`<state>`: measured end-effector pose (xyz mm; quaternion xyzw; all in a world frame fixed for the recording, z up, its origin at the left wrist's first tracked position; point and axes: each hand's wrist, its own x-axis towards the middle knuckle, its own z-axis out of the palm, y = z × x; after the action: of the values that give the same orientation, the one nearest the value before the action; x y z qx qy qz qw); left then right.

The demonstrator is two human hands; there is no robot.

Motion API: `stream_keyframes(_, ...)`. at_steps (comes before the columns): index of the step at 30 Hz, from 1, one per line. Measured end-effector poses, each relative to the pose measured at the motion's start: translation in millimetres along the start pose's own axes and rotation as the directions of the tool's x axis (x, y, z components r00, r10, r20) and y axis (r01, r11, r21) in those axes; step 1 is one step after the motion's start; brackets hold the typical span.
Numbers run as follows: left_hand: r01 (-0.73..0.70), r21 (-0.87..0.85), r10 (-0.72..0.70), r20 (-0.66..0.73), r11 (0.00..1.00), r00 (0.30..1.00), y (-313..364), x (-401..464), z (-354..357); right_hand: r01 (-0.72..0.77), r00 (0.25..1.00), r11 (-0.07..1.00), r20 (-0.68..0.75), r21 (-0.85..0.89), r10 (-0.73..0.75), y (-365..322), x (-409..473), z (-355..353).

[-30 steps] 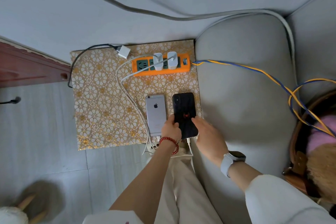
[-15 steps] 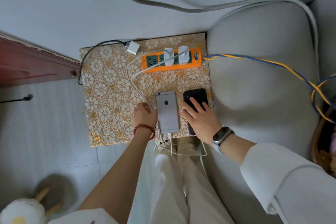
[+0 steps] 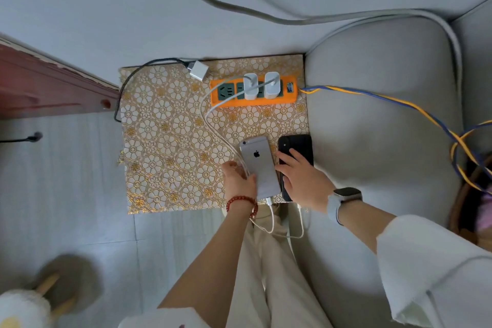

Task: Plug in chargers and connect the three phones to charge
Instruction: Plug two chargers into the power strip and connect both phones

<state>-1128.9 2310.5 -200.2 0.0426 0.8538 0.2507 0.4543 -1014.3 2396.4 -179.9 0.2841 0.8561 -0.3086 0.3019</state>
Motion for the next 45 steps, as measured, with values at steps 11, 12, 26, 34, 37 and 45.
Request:
stream_keyframes(11,-0.096,0.282,0.090,0.032,0.955,0.995,-17.1,0.4,-7.9,-0.150,0.931,0.698,-0.138,0.700,0.339,-29.7,-3.4,-0.4)
stream_keyframes(12,-0.105,0.333,0.100,0.033,0.937,0.994,-17.6,1.6,-4.3,-0.156,0.927,0.683,-0.133,0.714,0.351,-28.9,-3.2,1.6)
stream_keyframes(26,-0.670,0.447,0.689,0.149,0.593,0.709,-34.9,-44.3,-9.2,-0.063,0.959,0.283,-0.020,0.957,0.282,-24.7,-16.8,-8.6)
stream_keyframes(34,-0.845,0.409,0.668,0.527,0.344,0.526,-50.0,-70.6,-5.7,-0.088,0.874,0.776,-0.326,0.624,0.360,-18.8,-42.0,-9.0)
stream_keyframes(37,-0.678,0.556,0.354,0.584,0.481,0.730,-42.1,-62.6,0.7,-0.276,0.868,0.952,-0.392,0.132,0.305,3.3,-57.4,-4.1)
stream_keyframes(45,-0.423,0.631,0.329,0.269,0.650,0.905,-24.4,-47.1,-43.7,-0.345,0.926,0.915,-0.086,0.210,0.368,-13.2,-10.2,-13.9)
